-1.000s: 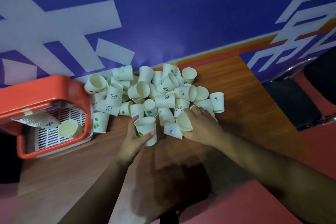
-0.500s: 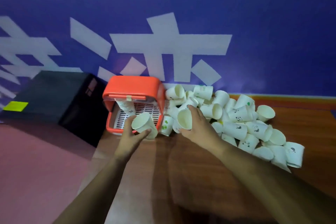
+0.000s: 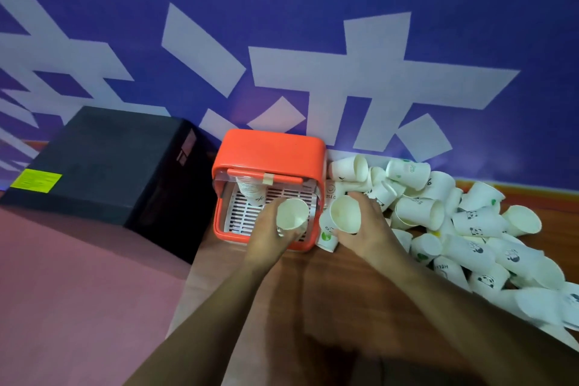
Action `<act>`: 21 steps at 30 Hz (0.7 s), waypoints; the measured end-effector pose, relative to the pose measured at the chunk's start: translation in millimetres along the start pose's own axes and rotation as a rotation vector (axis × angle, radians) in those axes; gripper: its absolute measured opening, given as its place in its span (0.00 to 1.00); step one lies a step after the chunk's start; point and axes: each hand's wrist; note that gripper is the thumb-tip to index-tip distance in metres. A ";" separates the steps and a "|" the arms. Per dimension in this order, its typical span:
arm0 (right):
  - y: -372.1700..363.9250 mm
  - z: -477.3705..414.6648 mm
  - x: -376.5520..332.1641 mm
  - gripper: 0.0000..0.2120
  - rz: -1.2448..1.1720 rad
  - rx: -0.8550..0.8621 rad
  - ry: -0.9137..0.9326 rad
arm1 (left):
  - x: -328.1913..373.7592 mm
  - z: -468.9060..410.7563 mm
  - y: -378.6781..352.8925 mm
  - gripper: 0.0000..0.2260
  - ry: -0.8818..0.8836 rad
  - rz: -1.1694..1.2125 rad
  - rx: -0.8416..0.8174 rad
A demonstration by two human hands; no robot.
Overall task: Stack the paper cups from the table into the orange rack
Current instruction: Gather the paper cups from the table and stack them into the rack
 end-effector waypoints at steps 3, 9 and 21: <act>-9.8 -6.2 -7.6 0.36 -0.017 0.023 -0.014 | -20.0 -7.6 -2.4 0.29 -0.012 -0.116 -0.032; -30.6 -19.5 -21.0 0.38 -0.038 -0.019 0.000 | -58.3 -18.9 8.7 0.35 0.062 -0.139 -0.235; -62.1 -28.7 -42.4 0.34 0.058 -0.017 0.113 | -28.6 -27.7 45.4 0.20 0.210 0.304 -0.209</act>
Point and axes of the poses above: each hand's wrist, its own z-axis away from the middle knuckle, its own y-axis out of the back of the hand, x = y × z, and after that the axes turned 14 degrees about z, right-handed
